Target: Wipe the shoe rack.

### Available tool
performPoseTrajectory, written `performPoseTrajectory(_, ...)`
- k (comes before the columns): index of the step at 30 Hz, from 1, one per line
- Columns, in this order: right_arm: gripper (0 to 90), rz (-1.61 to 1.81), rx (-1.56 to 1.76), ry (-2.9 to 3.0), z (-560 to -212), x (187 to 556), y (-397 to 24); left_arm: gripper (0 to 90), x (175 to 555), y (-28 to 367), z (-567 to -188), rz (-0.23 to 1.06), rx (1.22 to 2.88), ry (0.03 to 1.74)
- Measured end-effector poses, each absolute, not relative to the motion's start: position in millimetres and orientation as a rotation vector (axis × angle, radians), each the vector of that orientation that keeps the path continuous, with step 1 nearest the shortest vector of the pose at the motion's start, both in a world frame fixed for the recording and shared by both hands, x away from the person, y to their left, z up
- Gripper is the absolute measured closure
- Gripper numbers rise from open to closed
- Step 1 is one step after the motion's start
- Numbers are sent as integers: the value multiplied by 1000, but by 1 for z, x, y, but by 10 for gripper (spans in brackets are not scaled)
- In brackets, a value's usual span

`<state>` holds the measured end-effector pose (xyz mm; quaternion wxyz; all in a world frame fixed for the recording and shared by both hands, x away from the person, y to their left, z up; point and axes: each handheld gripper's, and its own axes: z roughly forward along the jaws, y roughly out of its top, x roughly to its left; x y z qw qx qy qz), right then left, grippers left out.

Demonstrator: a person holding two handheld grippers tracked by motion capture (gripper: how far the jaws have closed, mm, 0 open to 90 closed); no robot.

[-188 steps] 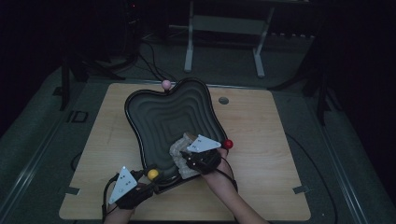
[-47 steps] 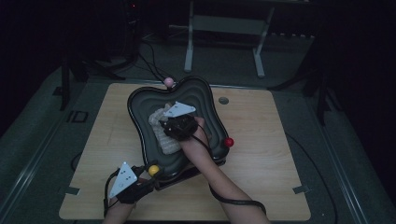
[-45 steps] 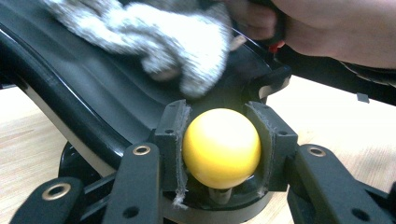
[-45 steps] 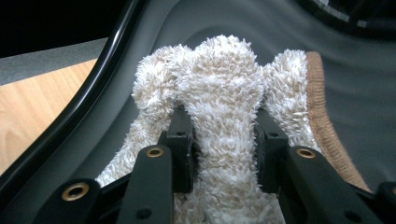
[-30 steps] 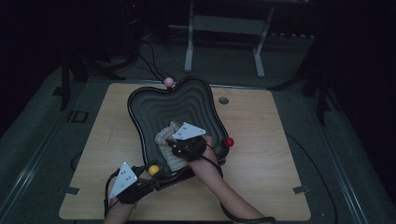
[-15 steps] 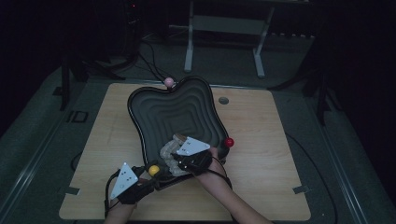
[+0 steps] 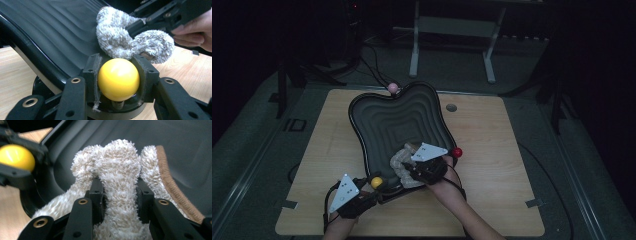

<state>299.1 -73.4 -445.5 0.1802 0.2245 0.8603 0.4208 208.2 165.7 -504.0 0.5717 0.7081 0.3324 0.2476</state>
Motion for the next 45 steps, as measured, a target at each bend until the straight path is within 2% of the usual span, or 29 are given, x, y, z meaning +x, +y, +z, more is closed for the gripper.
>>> performPoseTrajectory(3, 657, 1247, 651, 2413, -434, 305, -74, 592, 208, 166, -504, 582, 1666, 774)
performPoseTrajectory(9, 656, 1342, 649, 2308, -389, 325, -61, 592, 209, 167, -504, 572, 1667, 770)
performPoseTrajectory(10, 656, 1359, 639, 2278, -373, 337, -50, 592, 209, 167, -504, 571, 1665, 771)
performPoseTrajectory(17, 653, 1383, 677, 2228, -343, 373, -17, 592, 210, 168, -504, 557, 1659, 771)
performPoseTrajectory(22, 652, 1272, 702, 2245, -345, 401, 3, 592, 209, 167, -504, 565, 1657, 772)
performPoseTrajectory(27, 653, 1150, 742, 2249, -369, 415, 12, 592, 209, 167, -504, 567, 1659, 777)
performPoseTrajectory(45, 646, 1170, 677, 2283, -380, 395, 31, 593, 209, 167, -504, 573, 1672, 766)
